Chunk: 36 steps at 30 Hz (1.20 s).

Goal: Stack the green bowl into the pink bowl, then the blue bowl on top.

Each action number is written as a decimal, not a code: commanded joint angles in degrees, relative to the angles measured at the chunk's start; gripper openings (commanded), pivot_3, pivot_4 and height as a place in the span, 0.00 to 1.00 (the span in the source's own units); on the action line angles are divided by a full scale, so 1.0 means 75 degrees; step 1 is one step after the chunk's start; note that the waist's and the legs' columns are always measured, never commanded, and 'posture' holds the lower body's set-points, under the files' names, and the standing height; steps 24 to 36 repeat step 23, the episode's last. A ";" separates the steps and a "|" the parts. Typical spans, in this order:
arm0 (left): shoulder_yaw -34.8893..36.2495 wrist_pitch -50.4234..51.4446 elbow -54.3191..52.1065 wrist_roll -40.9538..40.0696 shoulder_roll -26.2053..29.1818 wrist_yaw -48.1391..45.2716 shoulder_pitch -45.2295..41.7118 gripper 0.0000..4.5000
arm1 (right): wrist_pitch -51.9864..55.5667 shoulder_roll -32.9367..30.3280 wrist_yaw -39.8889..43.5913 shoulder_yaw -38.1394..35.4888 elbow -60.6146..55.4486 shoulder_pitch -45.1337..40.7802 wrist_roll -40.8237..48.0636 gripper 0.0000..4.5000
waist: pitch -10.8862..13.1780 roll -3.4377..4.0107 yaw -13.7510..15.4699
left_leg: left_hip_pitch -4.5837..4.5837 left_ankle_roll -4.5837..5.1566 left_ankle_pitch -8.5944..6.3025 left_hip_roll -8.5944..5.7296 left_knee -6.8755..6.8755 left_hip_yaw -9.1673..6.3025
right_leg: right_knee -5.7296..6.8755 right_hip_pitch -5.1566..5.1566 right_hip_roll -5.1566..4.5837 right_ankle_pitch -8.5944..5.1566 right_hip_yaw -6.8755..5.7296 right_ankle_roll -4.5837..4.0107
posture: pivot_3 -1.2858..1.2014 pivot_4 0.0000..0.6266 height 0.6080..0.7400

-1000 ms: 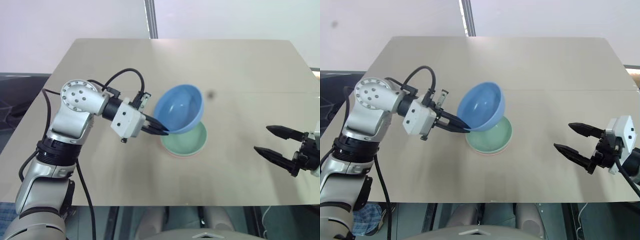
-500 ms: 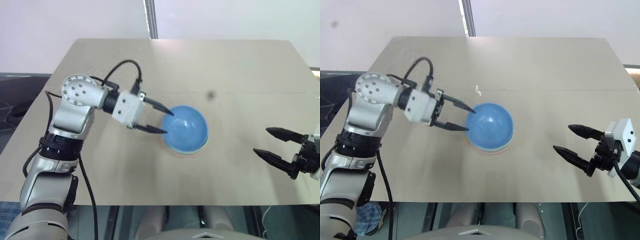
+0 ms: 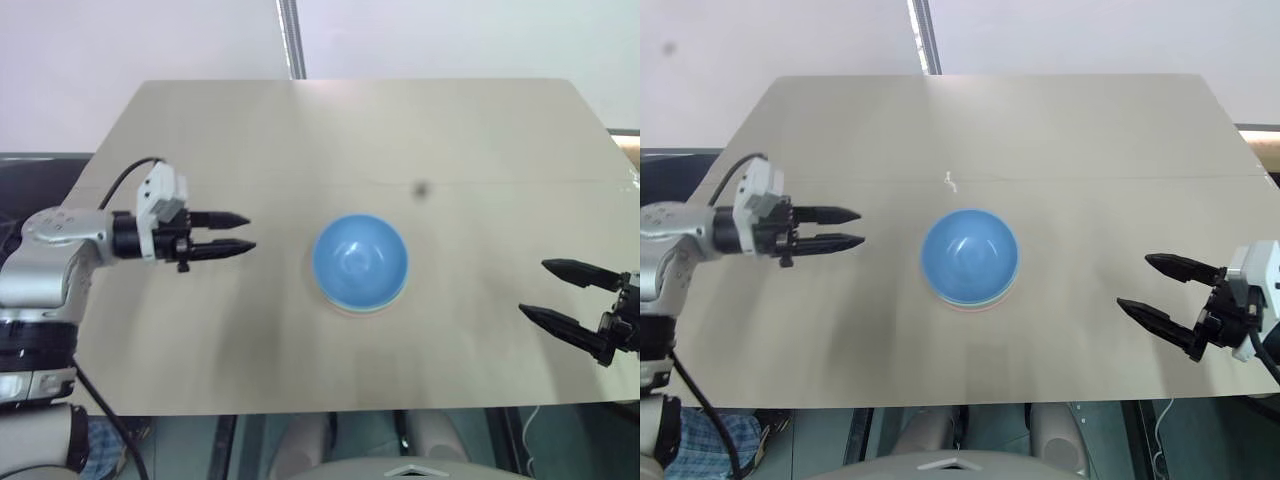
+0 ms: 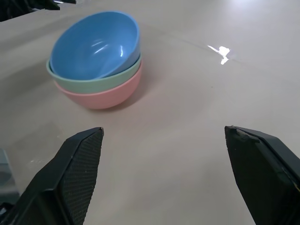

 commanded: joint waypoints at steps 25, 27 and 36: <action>0.1310 -0.0154 -0.2072 -0.0804 -0.0666 0.0481 0.2455 0.55 | -0.1684 0.0023 0.1221 0.0248 0.1093 0.0250 -0.1200 1.00 | 0.0003 -0.0003 0.0166 | 0.0008 0.0003 -0.0003 0.0005 -0.0011 -0.0003 | -0.0003 0.0001 -0.0010 0.0000 0.0012 0.0000 | 0.52 0.24 1.00; 0.1310 -0.0154 -0.2072 -0.0804 -0.0666 0.0481 0.2455 0.55 | -0.1684 0.0023 0.1221 0.0248 0.1093 0.0250 -0.1200 1.00 | 0.0003 -0.0003 0.0166 | 0.0008 0.0003 -0.0003 0.0005 -0.0011 -0.0003 | -0.0003 0.0001 -0.0010 0.0000 0.0012 0.0000 | 0.52 0.24 1.00; 0.1310 -0.0154 -0.2072 -0.0804 -0.0666 0.0481 0.2455 0.55 | -0.1684 0.0023 0.1221 0.0248 0.1093 0.0250 -0.1200 1.00 | 0.0003 -0.0003 0.0166 | 0.0008 0.0003 -0.0003 0.0005 -0.0011 -0.0003 | -0.0003 0.0001 -0.0010 0.0000 0.0012 0.0000 | 0.52 0.24 1.00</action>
